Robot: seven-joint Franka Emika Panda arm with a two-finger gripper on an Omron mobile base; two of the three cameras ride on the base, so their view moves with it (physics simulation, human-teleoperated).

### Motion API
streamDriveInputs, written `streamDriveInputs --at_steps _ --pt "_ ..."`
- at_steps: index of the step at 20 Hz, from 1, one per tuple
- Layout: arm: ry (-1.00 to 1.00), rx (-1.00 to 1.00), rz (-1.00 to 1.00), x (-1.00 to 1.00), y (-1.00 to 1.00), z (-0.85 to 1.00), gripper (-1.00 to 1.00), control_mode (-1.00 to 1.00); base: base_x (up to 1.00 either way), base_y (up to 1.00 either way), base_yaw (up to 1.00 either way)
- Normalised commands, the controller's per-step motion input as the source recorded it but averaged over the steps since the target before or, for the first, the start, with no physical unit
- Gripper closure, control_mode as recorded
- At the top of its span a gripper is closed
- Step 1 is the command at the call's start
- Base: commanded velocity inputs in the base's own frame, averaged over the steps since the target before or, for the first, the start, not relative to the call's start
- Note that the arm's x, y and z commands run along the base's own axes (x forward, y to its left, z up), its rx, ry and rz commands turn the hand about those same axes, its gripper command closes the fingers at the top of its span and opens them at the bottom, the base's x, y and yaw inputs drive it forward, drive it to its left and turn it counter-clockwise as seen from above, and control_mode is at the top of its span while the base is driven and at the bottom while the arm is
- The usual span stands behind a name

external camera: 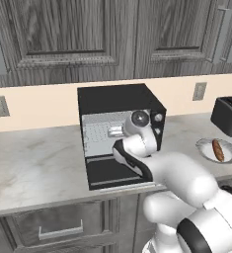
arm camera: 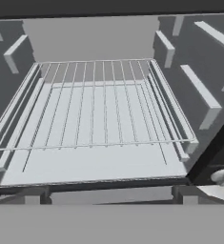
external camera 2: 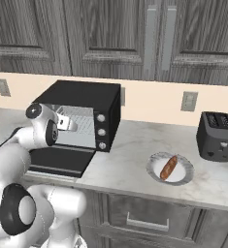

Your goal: Pull the toaster oven rack outwards. Pick up the baguette from the plate and place it on the toaster oven rack. Close the toaster oven door fully and set the temperature to the lowest setting.

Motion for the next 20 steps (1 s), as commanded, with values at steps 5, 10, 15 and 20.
streamDriveInputs --at_steps 5,10,15,20 --pt "0.0 -0.04 0.0 0.39 0.11 -0.3 -1.0 -1.0 0.0 0.0 0.0" --pt "0.01 -0.06 0.0 0.4 0.13 -0.31 -1.0 -1.0 0.0 0.0 0.0" --pt "0.0 0.0 0.0 0.34 0.01 -0.13 -1.0 -1.0 0.0 0.0 0.0" --pt "0.0 0.0 0.0 0.39 0.02 -0.21 -1.0 -1.0 0.0 0.0 0.0"
